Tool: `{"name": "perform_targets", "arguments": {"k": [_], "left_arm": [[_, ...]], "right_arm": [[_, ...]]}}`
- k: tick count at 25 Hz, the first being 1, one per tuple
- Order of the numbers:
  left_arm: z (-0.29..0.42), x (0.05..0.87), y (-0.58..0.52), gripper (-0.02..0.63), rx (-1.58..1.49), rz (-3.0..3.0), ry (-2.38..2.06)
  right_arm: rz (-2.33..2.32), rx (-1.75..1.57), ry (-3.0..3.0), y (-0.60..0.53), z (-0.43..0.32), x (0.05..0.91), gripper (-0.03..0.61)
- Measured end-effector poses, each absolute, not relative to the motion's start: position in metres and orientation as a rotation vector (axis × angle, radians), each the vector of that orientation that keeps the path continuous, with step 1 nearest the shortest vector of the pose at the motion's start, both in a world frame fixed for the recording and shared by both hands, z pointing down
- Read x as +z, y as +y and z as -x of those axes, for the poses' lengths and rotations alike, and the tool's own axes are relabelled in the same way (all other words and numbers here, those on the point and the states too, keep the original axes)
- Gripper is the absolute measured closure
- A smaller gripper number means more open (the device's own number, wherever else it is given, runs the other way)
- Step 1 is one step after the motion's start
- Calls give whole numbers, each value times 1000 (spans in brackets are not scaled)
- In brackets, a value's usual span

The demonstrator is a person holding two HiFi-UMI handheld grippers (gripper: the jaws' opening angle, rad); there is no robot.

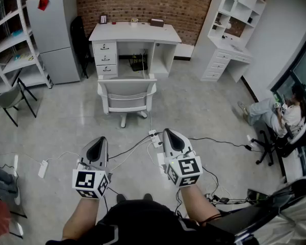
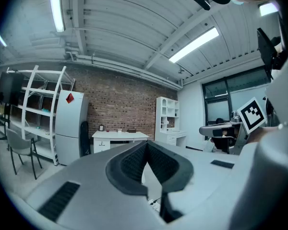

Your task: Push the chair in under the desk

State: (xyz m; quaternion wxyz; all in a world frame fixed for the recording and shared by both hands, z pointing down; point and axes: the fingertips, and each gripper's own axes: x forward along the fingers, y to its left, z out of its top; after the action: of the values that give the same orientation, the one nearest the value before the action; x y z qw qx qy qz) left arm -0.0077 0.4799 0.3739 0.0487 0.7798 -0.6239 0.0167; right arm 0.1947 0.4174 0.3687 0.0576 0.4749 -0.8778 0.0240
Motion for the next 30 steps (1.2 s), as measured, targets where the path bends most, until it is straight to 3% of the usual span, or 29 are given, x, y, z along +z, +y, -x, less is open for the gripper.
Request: {"name": "perform_targets", "arguments": {"k": [16,30], "left_arm": [[15,374,480,607,71,-2393,-1878],[67,385,480,607,26,-2450,-1795]], "right_arm": [[-1420,76,-2656,418,-179,373,572],[-1438,39,-2642,417,-119,376,571]]}}
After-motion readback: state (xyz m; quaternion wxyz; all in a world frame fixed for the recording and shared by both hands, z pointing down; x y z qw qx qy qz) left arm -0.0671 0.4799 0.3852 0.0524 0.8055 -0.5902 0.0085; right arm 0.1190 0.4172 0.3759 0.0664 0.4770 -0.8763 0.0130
